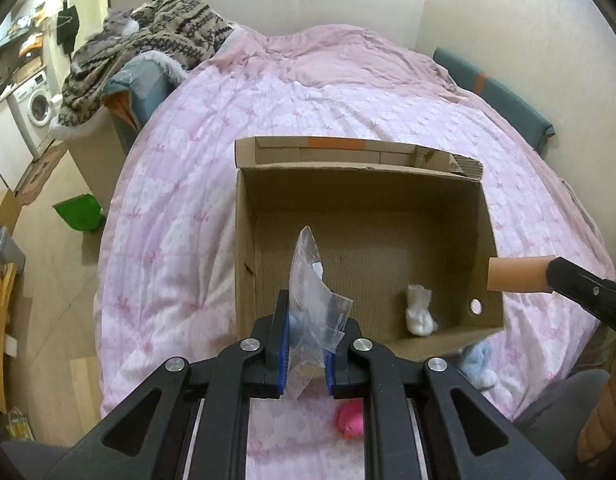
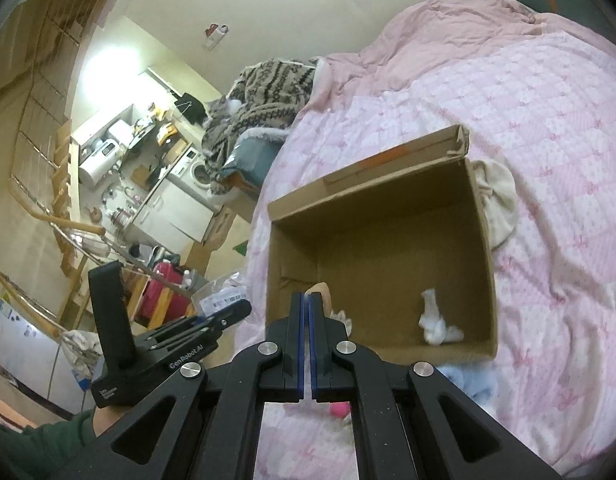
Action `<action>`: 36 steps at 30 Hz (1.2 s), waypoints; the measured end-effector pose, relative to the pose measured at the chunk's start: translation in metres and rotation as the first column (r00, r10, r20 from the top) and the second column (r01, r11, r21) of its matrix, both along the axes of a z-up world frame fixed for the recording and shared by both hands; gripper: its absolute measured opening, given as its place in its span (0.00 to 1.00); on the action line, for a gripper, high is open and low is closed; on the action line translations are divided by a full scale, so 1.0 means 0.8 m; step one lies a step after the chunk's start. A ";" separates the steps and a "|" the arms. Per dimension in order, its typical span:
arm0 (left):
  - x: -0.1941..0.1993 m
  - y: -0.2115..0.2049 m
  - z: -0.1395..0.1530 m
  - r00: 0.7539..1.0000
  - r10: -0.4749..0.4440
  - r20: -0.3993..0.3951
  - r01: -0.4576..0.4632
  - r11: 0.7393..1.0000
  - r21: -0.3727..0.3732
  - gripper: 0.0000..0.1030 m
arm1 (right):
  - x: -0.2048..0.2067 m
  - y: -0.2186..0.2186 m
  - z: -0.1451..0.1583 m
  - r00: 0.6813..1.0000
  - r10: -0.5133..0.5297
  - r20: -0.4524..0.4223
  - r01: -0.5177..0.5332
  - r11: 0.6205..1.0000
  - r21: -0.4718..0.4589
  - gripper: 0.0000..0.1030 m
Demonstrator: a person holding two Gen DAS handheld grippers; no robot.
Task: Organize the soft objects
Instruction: 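Carry the bag into the box and open the left tool while the right tool drops the cylinder inside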
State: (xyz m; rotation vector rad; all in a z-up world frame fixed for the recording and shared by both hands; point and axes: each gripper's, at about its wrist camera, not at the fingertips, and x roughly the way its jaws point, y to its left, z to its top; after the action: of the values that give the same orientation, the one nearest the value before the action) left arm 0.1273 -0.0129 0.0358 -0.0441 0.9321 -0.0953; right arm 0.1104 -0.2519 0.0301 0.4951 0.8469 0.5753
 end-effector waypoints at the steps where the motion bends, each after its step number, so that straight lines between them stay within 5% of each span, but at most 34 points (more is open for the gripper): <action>1: 0.007 -0.001 -0.004 1.000 0.003 0.003 -0.003 1.000 0.010 0.12 | 0.004 -0.001 -0.003 1.000 -0.004 -0.003 0.004 1.000 -0.004 0.03; 13: 0.029 0.002 -0.058 1.000 0.016 0.006 -0.016 1.000 -0.003 0.12 | 0.032 -0.005 -0.066 0.995 -0.046 -0.087 0.043 0.998 -0.041 0.03; 27: 0.029 -0.010 -0.067 1.000 -0.027 -0.016 0.027 1.000 0.005 0.12 | 0.040 0.045 -0.105 0.980 0.051 -0.193 -0.088 0.978 -0.188 0.03; 36: 0.030 -0.013 -0.076 0.999 -0.034 -0.041 0.034 0.999 0.006 0.12 | 0.041 0.043 -0.119 0.970 0.014 -0.244 -0.069 0.973 -0.220 0.04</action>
State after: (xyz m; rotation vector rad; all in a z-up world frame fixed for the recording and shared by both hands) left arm 0.1512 -0.0230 -0.0247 -0.0239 0.9743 -0.1229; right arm 0.1435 -0.2173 -0.0653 0.3415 1.1430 0.4543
